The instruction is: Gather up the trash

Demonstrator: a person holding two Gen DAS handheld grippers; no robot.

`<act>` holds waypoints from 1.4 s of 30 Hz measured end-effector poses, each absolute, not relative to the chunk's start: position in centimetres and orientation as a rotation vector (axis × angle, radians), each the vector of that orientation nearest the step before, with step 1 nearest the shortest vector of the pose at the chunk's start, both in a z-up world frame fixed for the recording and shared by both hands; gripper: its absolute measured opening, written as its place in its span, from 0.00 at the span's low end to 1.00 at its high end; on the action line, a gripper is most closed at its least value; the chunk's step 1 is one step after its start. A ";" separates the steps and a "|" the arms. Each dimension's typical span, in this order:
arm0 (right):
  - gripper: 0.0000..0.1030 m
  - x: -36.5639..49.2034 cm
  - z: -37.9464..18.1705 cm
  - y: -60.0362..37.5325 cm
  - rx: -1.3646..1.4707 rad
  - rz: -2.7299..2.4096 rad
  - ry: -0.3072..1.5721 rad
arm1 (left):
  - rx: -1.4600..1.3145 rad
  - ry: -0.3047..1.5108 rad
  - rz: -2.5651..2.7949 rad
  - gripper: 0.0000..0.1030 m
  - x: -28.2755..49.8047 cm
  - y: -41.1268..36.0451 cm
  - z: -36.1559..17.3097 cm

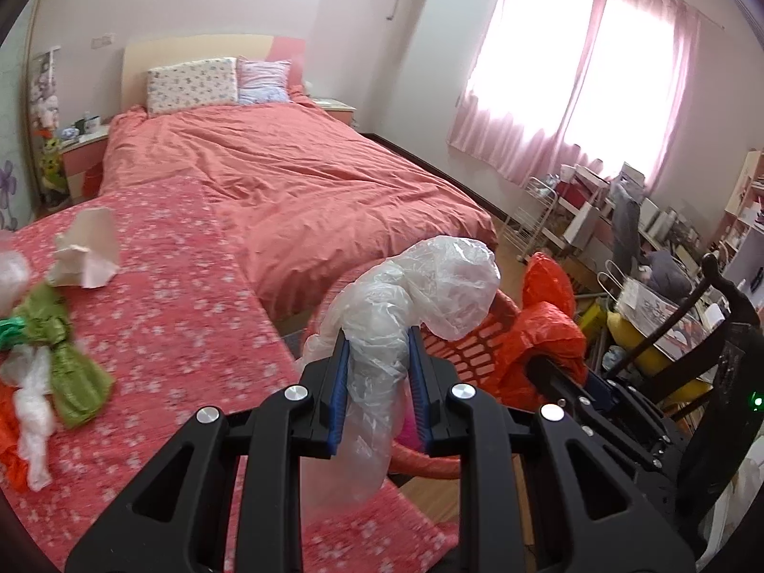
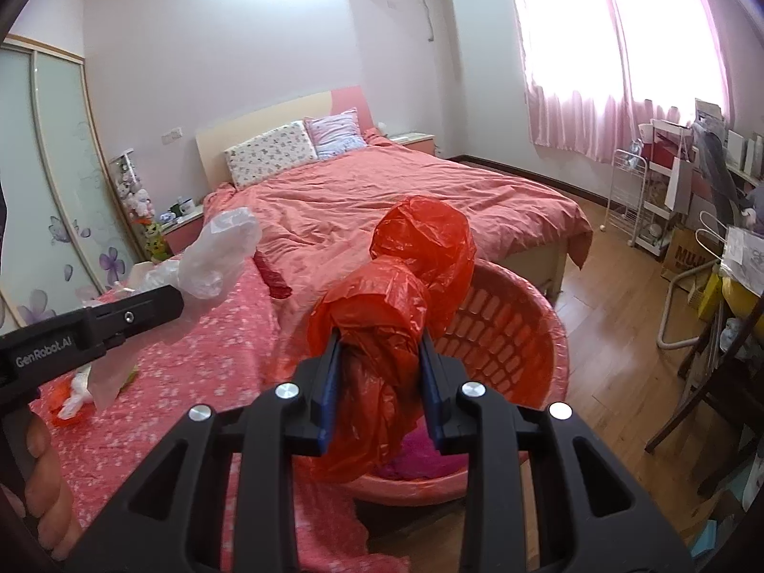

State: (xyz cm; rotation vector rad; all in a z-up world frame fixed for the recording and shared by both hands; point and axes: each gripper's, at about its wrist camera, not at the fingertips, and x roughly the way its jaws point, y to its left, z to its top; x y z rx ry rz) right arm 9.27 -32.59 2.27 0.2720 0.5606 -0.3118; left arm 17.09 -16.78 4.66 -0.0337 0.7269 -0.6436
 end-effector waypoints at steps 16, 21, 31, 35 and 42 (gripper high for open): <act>0.29 10.2 1.1 -35.6 0.286 -0.353 0.537 | -0.028 0.759 -0.706 0.23 18.4 -20.9 3.4; 0.29 10.6 1.2 -36.2 0.286 -0.357 0.526 | -0.030 0.770 -0.711 0.23 18.8 -21.4 3.1; 0.35 11.1 1.3 -36.5 0.289 -0.358 0.522 | -0.032 0.805 -0.701 0.26 19.6 -21.6 2.1; 0.40 11.3 1.1 -36.8 0.299 -0.357 0.523 | -0.043 0.830 -0.680 0.38 20.2 -21.1 1.6; 0.54 11.3 1.1 -36.7 0.287 -0.367 0.517 | -0.055 0.845 -0.612 0.48 20.8 -19.3 1.2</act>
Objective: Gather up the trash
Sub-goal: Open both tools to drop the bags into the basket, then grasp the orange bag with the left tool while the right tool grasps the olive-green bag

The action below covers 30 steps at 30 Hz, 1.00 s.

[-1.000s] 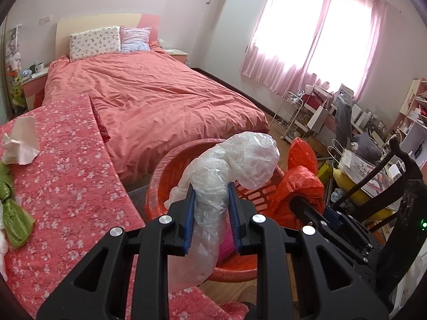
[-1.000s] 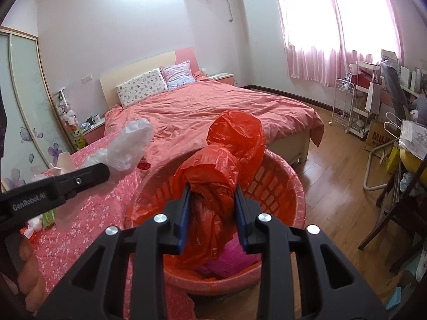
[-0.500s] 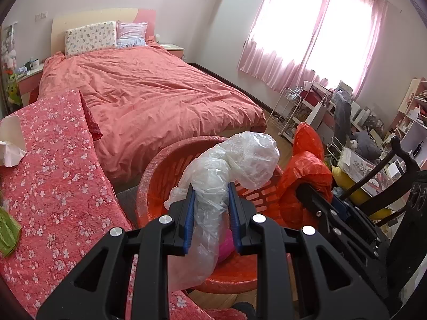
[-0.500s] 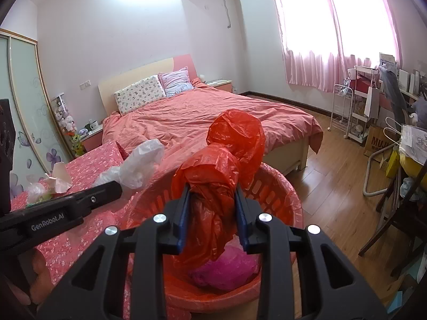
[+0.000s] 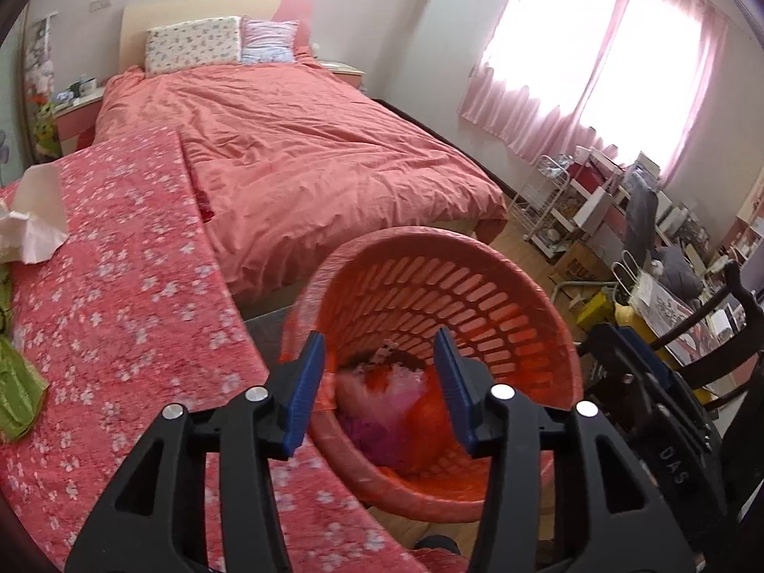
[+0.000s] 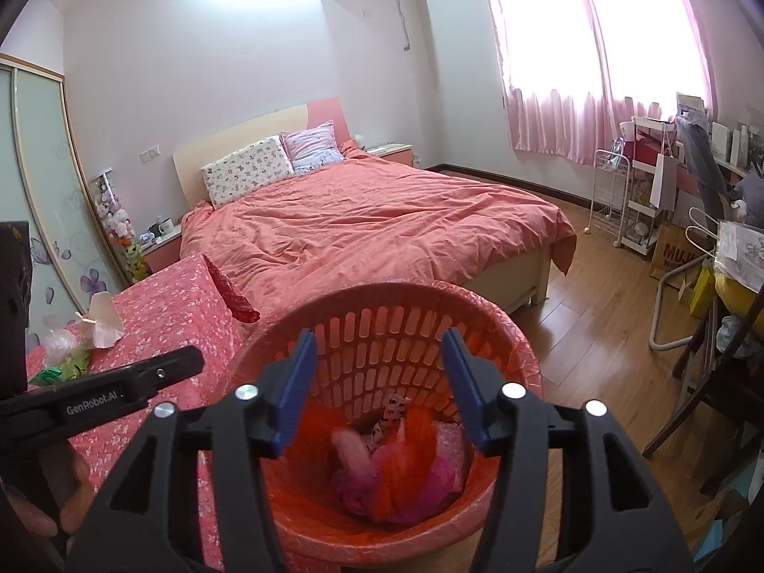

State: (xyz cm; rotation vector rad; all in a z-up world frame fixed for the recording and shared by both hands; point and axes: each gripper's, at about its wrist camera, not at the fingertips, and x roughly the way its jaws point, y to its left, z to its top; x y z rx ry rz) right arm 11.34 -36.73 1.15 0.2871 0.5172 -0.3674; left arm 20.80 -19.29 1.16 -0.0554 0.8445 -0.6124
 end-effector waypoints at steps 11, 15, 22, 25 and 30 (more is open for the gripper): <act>0.60 11.5 1.5 -34.5 0.266 -0.346 0.531 | -0.022 0.818 -0.488 0.53 20.1 -13.6 1.4; 0.60 11.9 1.8 -32.3 0.251 -0.309 0.538 | -0.034 0.798 -0.420 0.54 19.4 -9.5 2.2; 0.60 13.2 2.1 -26.3 0.208 -0.198 0.561 | -0.071 0.754 -0.254 0.59 18.0 -0.7 3.2; 0.60 13.9 2.1 -23.5 0.191 -0.158 0.567 | -0.078 0.741 -0.149 0.60 17.6 3.7 2.9; 0.60 14.4 1.9 -19.7 0.161 -0.101 0.578 | -0.103 0.790 -0.008 0.61 18.3 9.5 0.6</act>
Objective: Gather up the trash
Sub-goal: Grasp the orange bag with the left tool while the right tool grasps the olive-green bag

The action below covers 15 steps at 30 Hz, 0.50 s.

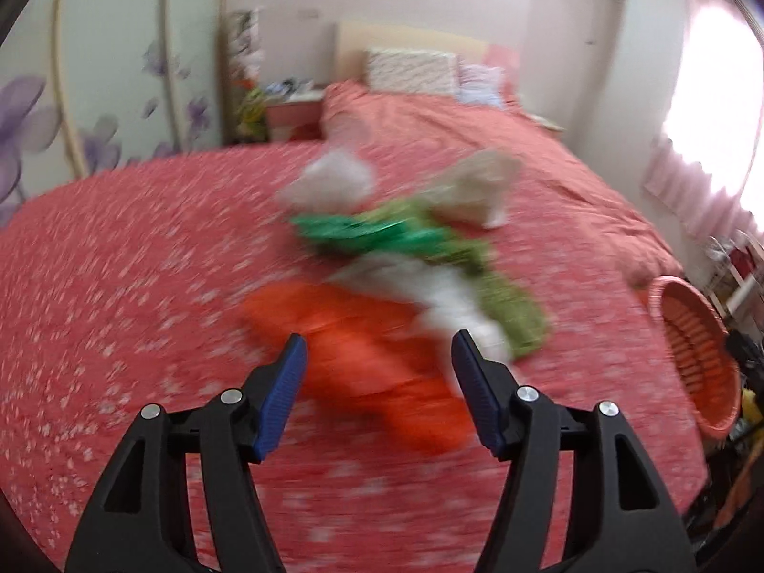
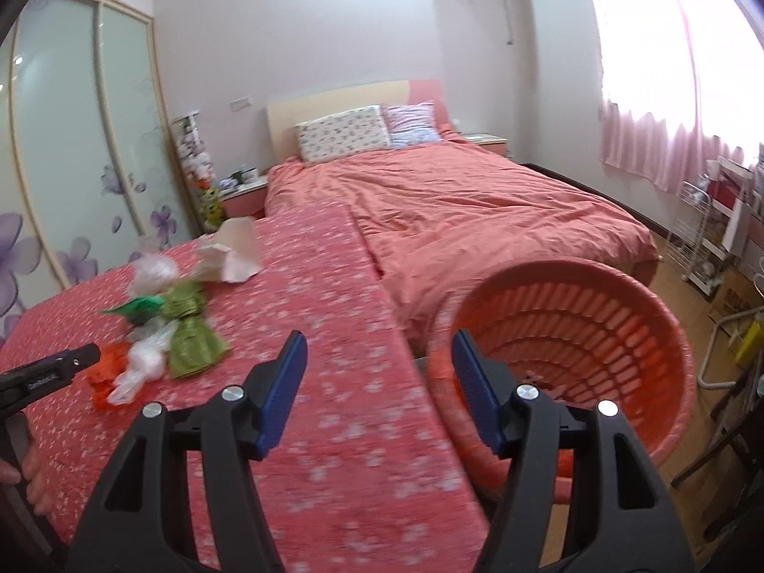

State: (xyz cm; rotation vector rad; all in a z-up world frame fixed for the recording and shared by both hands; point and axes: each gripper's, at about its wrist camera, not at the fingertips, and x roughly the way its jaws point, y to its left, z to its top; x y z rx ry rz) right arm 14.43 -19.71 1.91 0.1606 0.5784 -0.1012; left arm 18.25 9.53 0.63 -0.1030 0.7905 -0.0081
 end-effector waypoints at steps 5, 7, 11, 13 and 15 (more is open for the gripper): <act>0.60 14.6 1.9 -16.8 0.112 -0.067 0.594 | -0.245 0.895 -0.030 0.61 19.8 12.6 -2.3; 0.60 14.6 1.9 -16.2 0.098 -0.061 0.599 | -0.296 0.895 -0.053 0.61 20.3 12.8 -2.5; 0.60 14.9 1.7 -15.4 0.081 -0.055 0.612 | -0.298 0.895 -0.069 0.51 21.3 11.8 -2.5; 0.60 15.1 1.7 -15.1 0.082 -0.049 0.617 | -0.277 0.891 -0.062 0.45 21.6 11.1 -2.9; 0.60 15.3 1.6 -14.7 0.082 -0.043 0.619 | -0.260 0.889 -0.071 0.35 21.5 10.9 -2.9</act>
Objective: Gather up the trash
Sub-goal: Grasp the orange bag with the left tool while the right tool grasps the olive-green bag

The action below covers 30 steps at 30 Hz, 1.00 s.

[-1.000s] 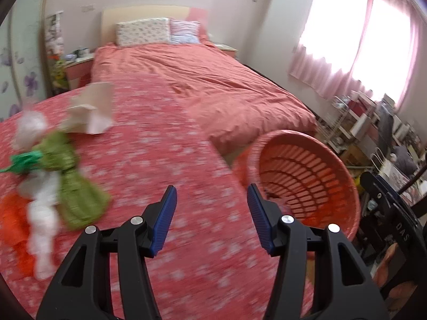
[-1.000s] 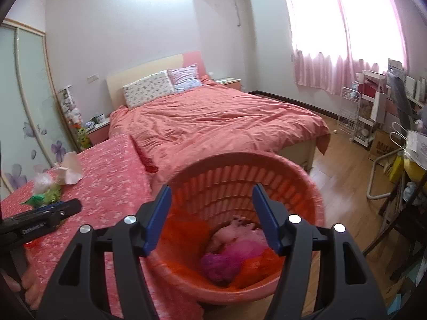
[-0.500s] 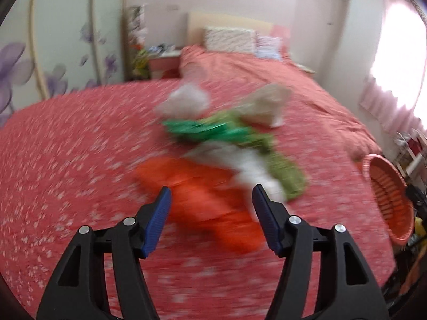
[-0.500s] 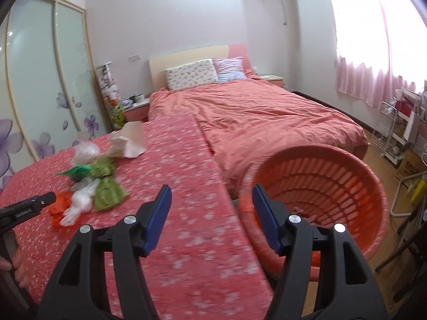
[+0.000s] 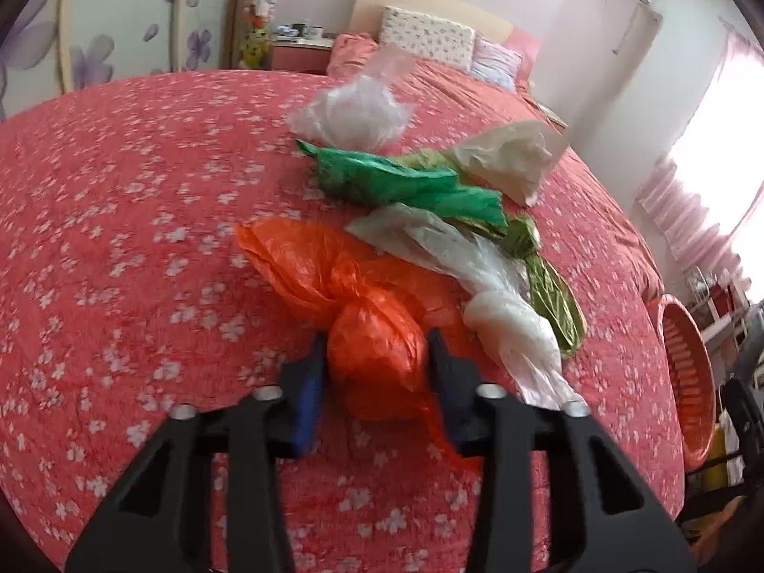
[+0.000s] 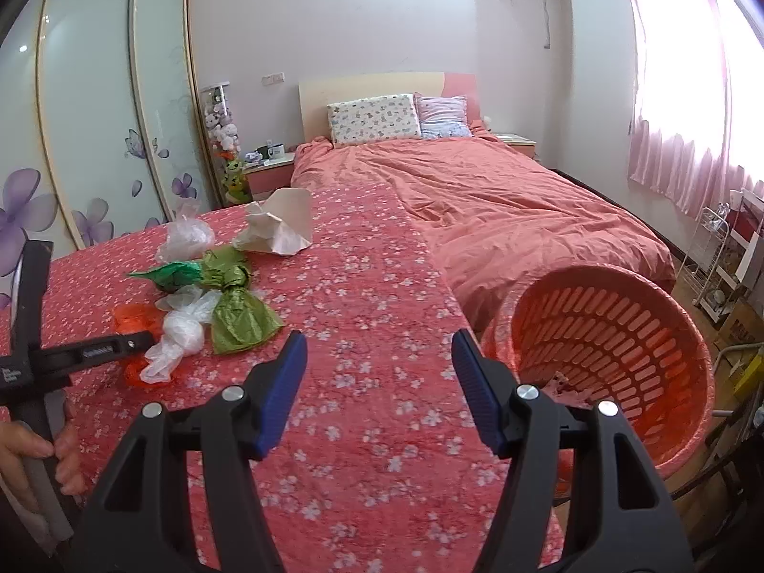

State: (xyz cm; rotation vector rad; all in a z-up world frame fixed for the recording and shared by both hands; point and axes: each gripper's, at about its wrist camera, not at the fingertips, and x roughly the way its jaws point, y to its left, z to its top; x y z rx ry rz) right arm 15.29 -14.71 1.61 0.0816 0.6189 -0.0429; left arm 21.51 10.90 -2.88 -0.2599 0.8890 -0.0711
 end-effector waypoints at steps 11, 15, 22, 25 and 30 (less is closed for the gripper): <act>0.60 17.4 1.6 -10.7 0.062 0.048 0.636 | -0.167 0.783 0.020 0.32 18.0 15.5 -1.0; 0.60 19.3 1.1 -8.7 0.061 0.080 0.658 | -0.163 0.749 0.085 0.32 17.3 18.5 -0.1; 0.42 24.8 -0.2 -5.2 0.085 0.128 0.727 | -0.193 0.722 0.137 0.32 17.5 22.1 0.6; 0.35 27.6 -1.0 -3.7 0.081 0.144 0.769 | -0.200 0.720 0.143 0.32 18.0 22.9 0.6; 0.31 30.6 -2.2 -2.0 0.060 0.152 0.814 | -0.212 0.724 0.135 0.32 19.0 22.9 0.5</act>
